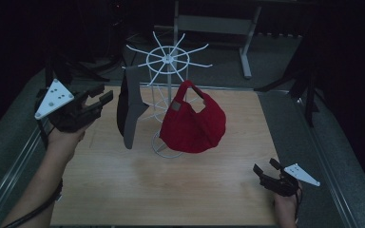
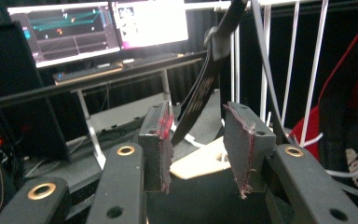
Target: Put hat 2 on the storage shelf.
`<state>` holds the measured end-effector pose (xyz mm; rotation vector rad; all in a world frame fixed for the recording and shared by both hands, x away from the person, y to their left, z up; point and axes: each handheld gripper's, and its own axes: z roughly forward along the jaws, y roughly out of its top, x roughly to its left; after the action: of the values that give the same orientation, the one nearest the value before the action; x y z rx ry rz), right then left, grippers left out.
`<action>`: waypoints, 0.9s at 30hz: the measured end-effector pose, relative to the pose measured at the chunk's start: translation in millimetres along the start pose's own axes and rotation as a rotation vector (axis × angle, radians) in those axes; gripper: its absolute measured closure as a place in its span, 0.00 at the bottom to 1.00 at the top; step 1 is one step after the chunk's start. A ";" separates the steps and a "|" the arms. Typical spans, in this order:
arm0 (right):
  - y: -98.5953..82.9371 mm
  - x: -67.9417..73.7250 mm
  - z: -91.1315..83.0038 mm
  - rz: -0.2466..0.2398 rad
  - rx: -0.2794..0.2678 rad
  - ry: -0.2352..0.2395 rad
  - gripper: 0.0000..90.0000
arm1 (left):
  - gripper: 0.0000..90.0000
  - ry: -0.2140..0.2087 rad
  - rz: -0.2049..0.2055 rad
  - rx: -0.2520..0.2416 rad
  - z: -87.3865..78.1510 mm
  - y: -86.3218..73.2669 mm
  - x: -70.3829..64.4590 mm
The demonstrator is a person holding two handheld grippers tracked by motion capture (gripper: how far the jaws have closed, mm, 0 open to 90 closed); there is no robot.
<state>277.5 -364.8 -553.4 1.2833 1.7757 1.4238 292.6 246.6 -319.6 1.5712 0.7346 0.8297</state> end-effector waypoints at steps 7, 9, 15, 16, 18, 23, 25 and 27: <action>0.0 0.2 0.0 -0.001 -0.001 0.000 0.18 | 0.67 0.016 -0.024 0.013 -10.5 -22.0 4.4; 0.0 0.3 0.1 -0.001 -0.001 -0.001 0.18 | 0.67 0.024 -0.033 0.019 -12.8 -29.6 5.9; 0.0 0.8 0.2 -0.005 0.000 -0.001 0.18 | 0.64 0.044 -0.037 0.036 -15.2 -48.5 7.4; -0.1 1.0 0.2 -0.005 0.000 -0.001 0.18 | 0.61 0.046 -0.046 0.034 -15.6 -52.5 7.3; -0.1 0.9 -0.1 -0.005 -0.001 -0.001 0.19 | 0.60 0.049 -0.049 0.039 -16.4 -60.0 6.7; -0.2 1.0 -0.2 -0.005 -0.003 0.000 0.18 | 0.60 0.050 -0.068 0.061 -18.0 -83.2 4.5; -0.3 1.0 -0.3 -0.005 -0.004 0.000 0.18 | 0.60 0.054 -0.072 0.065 -19.1 -91.9 3.5; -0.3 1.1 -0.3 -0.005 -0.004 -0.001 0.18 | 0.60 0.056 -0.083 0.071 -20.5 -99.9 2.9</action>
<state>276.7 -363.9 -553.4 1.2761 1.7736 1.4231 275.7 275.0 -416.1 1.5748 0.8719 0.7969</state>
